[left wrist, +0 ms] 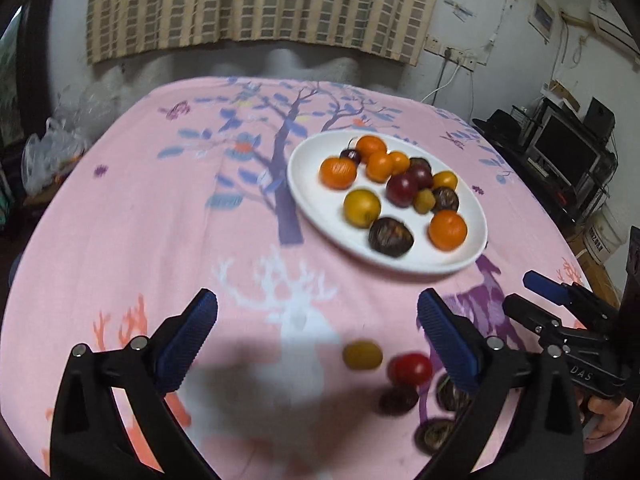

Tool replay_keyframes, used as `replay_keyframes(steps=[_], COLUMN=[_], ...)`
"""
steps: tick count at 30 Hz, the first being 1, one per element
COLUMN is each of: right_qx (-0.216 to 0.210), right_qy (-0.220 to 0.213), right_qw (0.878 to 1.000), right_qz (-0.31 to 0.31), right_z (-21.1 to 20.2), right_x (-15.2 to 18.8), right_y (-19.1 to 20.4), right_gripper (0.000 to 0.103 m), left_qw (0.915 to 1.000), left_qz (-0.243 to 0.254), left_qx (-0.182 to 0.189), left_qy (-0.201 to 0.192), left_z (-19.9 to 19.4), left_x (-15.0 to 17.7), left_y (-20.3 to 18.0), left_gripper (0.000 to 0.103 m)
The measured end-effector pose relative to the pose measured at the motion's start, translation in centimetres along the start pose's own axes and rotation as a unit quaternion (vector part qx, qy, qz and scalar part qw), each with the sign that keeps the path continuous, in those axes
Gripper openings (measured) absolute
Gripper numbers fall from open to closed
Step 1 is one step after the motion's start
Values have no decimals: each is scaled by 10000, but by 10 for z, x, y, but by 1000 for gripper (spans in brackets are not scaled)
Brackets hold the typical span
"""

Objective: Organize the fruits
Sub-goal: 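Grasp a red tomato with the right gripper while the left reaches for a dark cherry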

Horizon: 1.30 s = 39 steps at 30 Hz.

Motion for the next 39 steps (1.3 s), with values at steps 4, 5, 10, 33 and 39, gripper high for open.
replay_keyframes(steps=[4,5,10,33,39], right_qx=[89,73,19,-762,-582], right_qy=[104,144,302,855,589], right_qw=[9998,9998,9995,9934,9960], right_qz=[-127,-110,-38,114,330], right_z=[-4,-4,-8,-4,-14], right_x=[15,18,30,54,42], right_y=[6,6,5,24,9], right_gripper=[68,68,68,29,29], left_qw=[9999,9997,9994,9994,9935], left_qz=[-61,-74,9,332,982], left_qx=[-153,-224,-335,-63,552], left_qy=[-19,-30,73,118,178], left_z=[-4,-4,0,-4,-11], left_x=[19,23,34,39,58], left_y=[13,16,19,3,-33], left_gripper=[99,99,99,98,85])
Point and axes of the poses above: each gripper's, at about its wrist camera, not at the fingertips, and z roughly the way its jaws point, y to its left, x to its underside, the point moved 7 cm from there along z, roughly the way its jaws point, and after that the axes turned 8 degrees about -y, right-handed, at the moved point
